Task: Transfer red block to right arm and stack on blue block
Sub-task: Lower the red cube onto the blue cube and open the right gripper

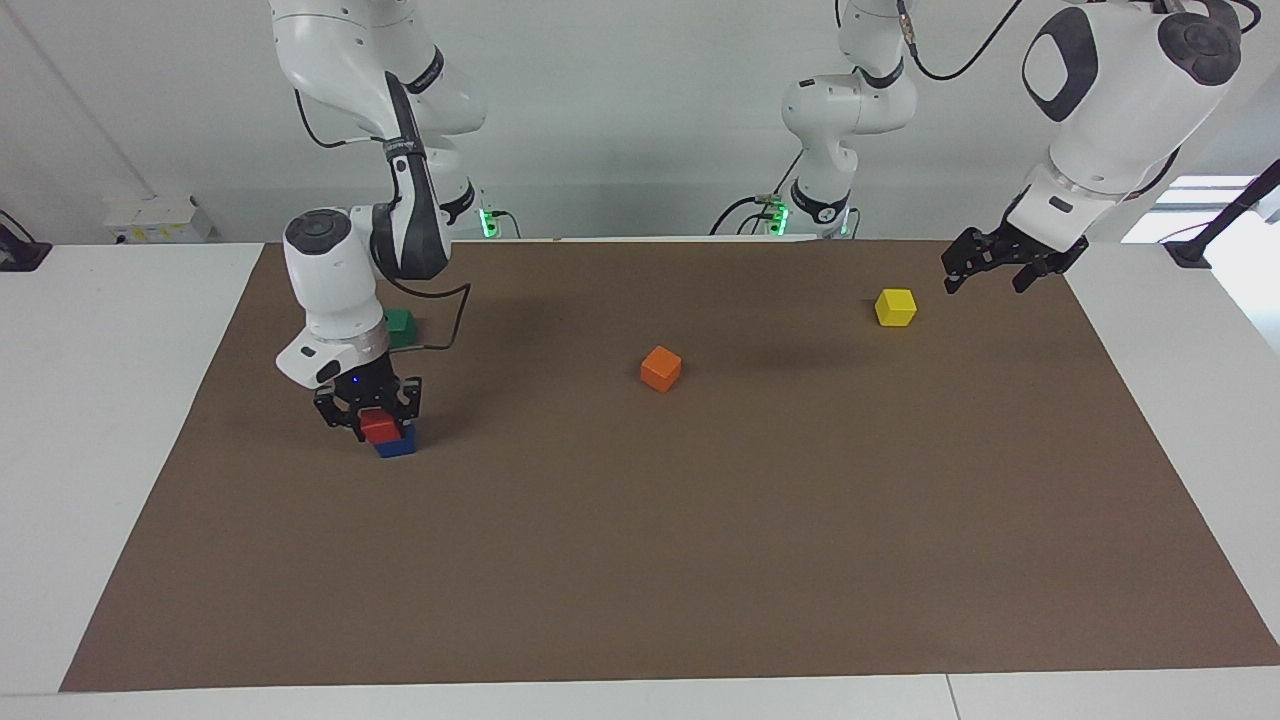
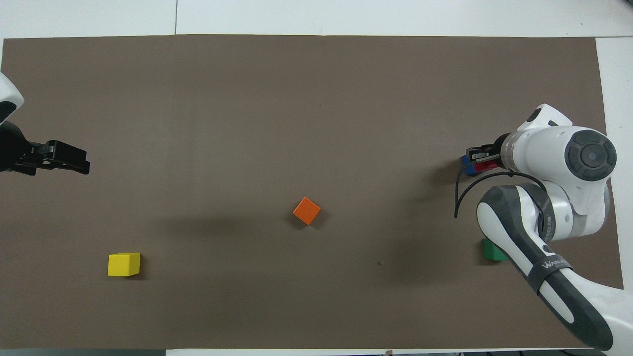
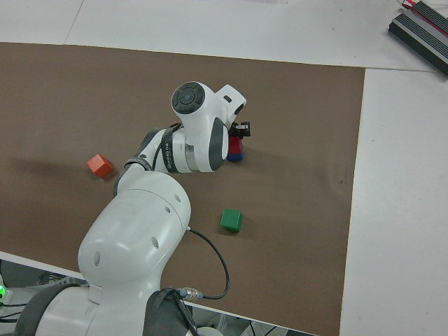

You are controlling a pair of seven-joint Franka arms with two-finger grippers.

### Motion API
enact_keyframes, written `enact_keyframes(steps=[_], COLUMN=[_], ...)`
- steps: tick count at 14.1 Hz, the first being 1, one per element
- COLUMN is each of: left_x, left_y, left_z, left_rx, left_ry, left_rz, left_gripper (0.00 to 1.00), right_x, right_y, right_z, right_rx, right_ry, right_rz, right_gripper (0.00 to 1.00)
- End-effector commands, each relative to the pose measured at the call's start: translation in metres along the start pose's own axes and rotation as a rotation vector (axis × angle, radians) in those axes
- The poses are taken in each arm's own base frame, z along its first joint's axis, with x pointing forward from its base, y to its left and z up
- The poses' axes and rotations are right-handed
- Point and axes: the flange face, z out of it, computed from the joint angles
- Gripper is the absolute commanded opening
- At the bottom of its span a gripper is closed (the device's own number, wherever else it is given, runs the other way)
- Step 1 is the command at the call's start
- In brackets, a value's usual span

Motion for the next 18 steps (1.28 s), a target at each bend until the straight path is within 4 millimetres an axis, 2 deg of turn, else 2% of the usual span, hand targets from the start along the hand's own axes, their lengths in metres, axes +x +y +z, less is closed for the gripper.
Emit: enact_keyframes(steps=[1,2,3,5,9,12,13,18], left_x=[-0.007,-0.007,-0.007,-0.007,-0.008,-0.009,-0.009,-0.009], left_y=[-0.001,-0.001,-0.001,-0.003,-0.002,-0.003,-0.003,-0.003], left_z=[-0.003,-0.003,-0.002,-0.004,-0.002,-0.002,-0.002,-0.002], left_rx=[-0.010,-0.010,-0.010,-0.012,-0.009,-0.007,-0.007,-0.007], left_ry=[0.013,0.013,0.012,0.019,0.008,0.007,0.007,0.007], left_rz=[-0.019,-0.019,-0.019,-0.031,-0.042,-0.043,-0.043,-0.043], left_gripper=[1.00,1.00,1.00,1.00,1.00,1.00,1.00,1.00], right_x=[-0.001,-0.001,-0.001,-0.001,-0.001,0.002,0.009,0.042], right_y=[0.000,0.000,0.000,0.000,0.000,0.001,0.005,0.012], right_z=[0.000,0.000,0.000,0.000,-0.001,-0.002,-0.009,-0.062], right_rx=[-0.002,-0.002,-0.002,-0.002,-0.003,-0.003,0.001,0.096], right_ry=[-0.019,-0.019,-0.019,-0.019,-0.017,-0.023,-0.036,-0.135], right_rz=[-0.017,-0.016,-0.016,-0.016,-0.016,-0.014,-0.003,0.104], right_gripper=[0.19,0.41,0.55,0.66,1.00,1.00,1.00,1.00])
